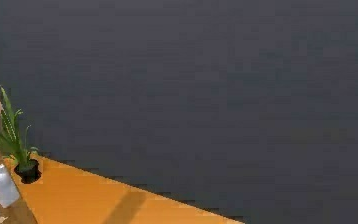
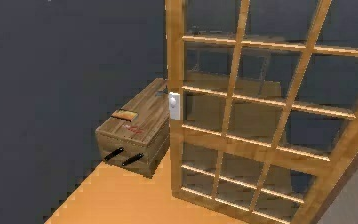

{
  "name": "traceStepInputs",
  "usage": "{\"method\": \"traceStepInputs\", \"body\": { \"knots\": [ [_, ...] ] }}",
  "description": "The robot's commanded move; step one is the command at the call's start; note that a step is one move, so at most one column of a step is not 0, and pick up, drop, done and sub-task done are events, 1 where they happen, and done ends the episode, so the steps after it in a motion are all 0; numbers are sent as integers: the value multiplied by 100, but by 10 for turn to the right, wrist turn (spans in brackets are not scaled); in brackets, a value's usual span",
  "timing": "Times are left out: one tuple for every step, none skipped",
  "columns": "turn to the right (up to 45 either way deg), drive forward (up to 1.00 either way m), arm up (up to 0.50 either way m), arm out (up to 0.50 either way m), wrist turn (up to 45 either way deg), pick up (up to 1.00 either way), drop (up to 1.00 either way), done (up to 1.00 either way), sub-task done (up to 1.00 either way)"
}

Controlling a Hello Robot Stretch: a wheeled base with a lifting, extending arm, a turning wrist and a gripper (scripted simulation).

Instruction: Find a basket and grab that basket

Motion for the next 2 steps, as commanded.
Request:
{"method": "traceStepInputs", "body": {
  "knots": [
    [-90, 0, 0, 0, 0, 0, 0, 0, 0],
    [0, 45, 0, 0, 0, 0, 0, 0, 0]
  ]
}}
